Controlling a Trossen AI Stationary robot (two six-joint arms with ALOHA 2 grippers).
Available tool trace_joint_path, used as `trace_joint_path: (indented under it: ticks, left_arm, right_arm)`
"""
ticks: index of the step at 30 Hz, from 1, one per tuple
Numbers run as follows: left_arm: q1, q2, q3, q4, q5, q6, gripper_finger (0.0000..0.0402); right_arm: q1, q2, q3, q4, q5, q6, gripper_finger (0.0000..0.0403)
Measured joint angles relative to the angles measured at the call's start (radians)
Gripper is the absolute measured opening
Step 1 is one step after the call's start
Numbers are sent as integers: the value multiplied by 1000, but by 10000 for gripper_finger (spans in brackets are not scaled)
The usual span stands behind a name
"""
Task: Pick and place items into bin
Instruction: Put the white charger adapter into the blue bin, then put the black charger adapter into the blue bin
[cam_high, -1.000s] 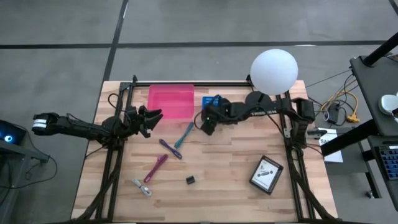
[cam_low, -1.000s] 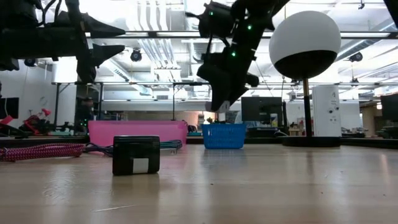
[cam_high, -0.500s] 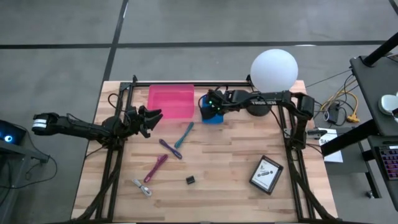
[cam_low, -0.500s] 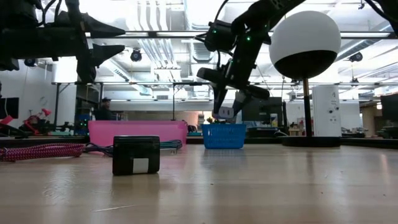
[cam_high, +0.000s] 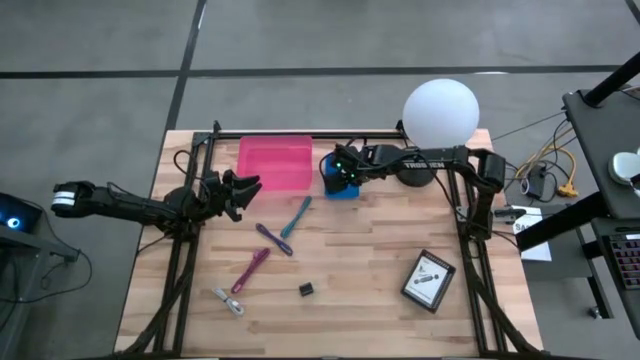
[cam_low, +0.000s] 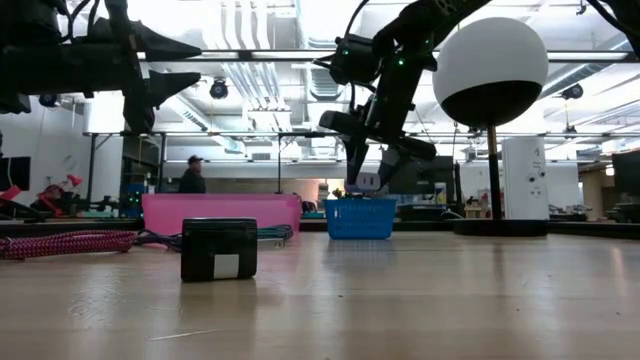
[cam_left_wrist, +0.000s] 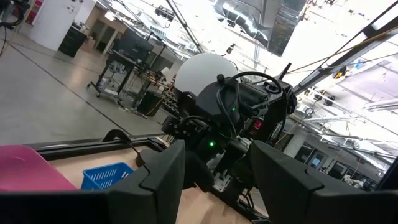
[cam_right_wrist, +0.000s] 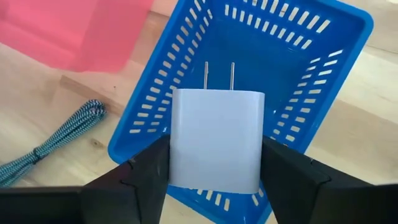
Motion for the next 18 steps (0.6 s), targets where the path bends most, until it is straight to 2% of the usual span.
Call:
trace_joint_path:
  ticks: [5,12,18]
  left_arm:
    - [0,0,0,0,0,0,169]
    - [0,0,0,0,0,0,169]
    - [0,0,0,0,0,0,169]
  right_arm:
    - [1,0,0,0,-1,-2,229]
    - [4,0,1,1,-1,-9,223]
    - [59,-18,7,74,-36,-151,212]
